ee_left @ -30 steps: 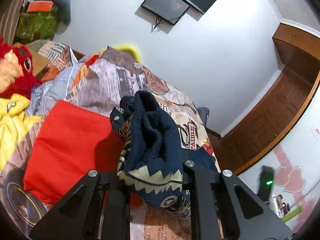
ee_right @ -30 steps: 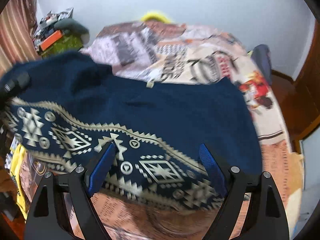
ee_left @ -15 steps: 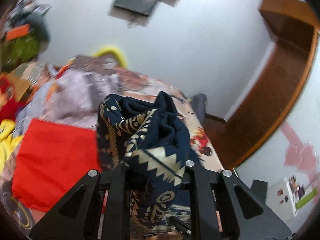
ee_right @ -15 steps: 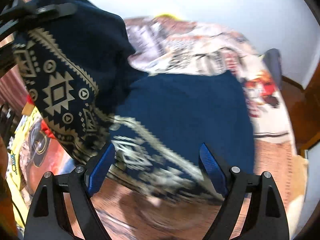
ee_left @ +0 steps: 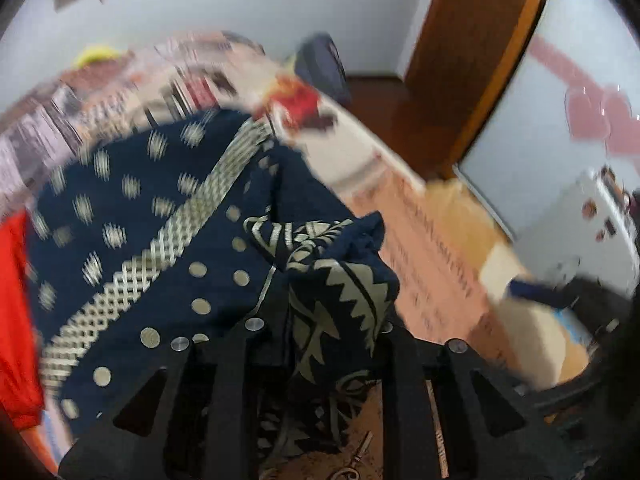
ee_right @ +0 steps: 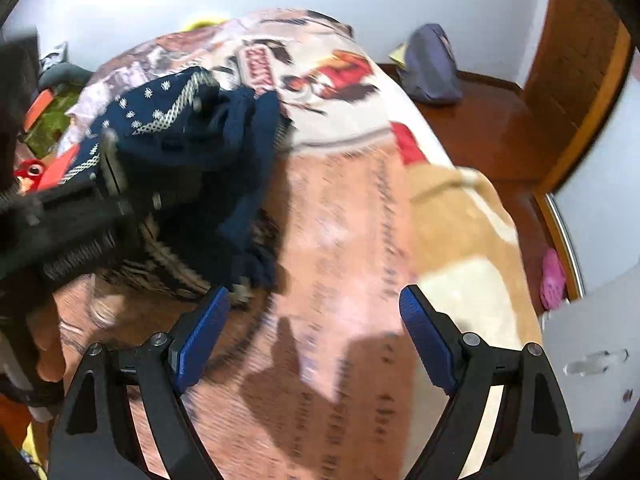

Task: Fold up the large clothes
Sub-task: 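Lay the folded bundle down with the left tool and open it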

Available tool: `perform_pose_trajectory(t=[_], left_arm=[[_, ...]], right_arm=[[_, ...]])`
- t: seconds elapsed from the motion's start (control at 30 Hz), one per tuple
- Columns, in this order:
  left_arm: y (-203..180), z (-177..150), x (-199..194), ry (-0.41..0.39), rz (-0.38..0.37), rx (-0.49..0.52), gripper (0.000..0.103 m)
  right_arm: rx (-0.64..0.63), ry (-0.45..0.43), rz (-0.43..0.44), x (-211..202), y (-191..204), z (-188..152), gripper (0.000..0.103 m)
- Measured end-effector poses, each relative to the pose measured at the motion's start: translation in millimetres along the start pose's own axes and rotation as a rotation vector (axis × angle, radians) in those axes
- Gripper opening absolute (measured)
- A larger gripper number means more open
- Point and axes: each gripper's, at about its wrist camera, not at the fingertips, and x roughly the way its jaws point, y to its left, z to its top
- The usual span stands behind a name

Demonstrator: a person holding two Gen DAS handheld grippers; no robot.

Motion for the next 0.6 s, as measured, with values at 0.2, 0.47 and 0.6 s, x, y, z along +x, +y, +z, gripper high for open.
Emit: perform_pose_trajectory(t=[0.2, 0.47, 0.6], left_arm=[[-9, -6, -26, 0.010, -0.029, 0.068, 0.053], [21, -30, -103, -0.132, 0.075, 0.035, 0.096], [56, -52, -105, -0.122, 0.178, 0.039, 0.098]], right_arm=[[0.013, -0.002, -0.015, -11, -15, -4, 0.085], [0.074, -0.080, 0.150, -39, -1, 10, 0.085], [0.116, -0.063, 0.291, -34, 15, 24, 0.085]])
